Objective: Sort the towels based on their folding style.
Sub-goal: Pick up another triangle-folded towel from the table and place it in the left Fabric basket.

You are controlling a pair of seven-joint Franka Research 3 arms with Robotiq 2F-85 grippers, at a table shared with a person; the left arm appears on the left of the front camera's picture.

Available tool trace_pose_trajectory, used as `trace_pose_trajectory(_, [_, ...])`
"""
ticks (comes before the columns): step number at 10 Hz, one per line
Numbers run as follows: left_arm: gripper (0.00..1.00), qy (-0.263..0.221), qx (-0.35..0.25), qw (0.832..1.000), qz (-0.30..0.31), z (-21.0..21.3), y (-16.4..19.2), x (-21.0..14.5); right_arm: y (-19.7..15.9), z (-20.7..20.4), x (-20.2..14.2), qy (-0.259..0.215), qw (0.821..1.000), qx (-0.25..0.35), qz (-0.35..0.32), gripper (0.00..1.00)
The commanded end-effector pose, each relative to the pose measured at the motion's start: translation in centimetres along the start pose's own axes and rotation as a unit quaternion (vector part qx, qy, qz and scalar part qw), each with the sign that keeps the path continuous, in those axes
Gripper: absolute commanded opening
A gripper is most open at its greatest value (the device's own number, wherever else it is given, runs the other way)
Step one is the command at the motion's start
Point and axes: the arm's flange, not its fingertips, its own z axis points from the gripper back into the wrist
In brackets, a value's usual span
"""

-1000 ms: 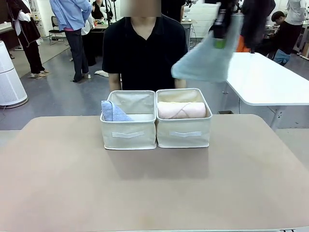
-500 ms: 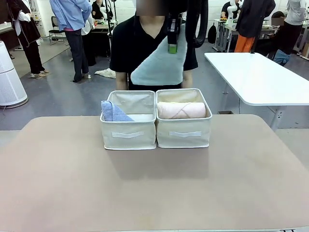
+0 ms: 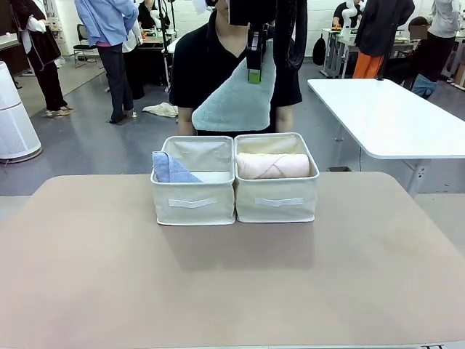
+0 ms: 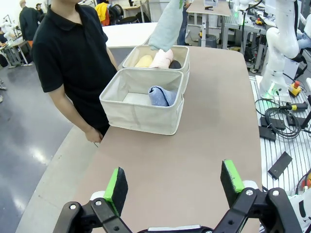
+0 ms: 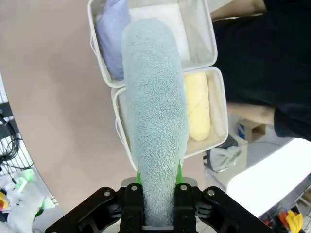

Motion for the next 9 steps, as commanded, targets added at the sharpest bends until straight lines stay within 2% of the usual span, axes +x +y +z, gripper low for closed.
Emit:
trace_pose_trajectory(1, [1.0, -0.002, -0.002, 1.0, -0.002, 0.2, -0.1, 0.1, 0.0, 0.4, -0.2, 0.003, 1.0, -0.006, 0.0, 0.23])
trace_pose_trajectory(3, [1.0, -0.002, -0.002, 1.0, -0.002, 0.2, -0.1, 0.1, 0.0, 0.0, 0.0, 0.0, 1.0, 0.0, 0.0, 0.23])
trace_pose_trajectory(5, [1.0, -0.002, -0.002, 1.0, -0.002, 0.2, -0.1, 0.1, -2.0, -1.9, 3.1, -0.029, 0.997, 0.02, 0.063, 0.23])
trace_pose_trajectory(6, [1.0, -0.002, -0.002, 1.0, -0.002, 0.2, -0.1, 0.1, -3.1, -2.5, 4.2, -0.055, 0.996, 0.026, 0.07, 0.23])
trace_pose_trajectory(9, [1.0, -0.002, -0.002, 1.0, -0.002, 0.2, -0.1, 0.1, -6.7, -5.8, 5.9, -0.077, 0.995, 0.062, 0.026, 0.23])
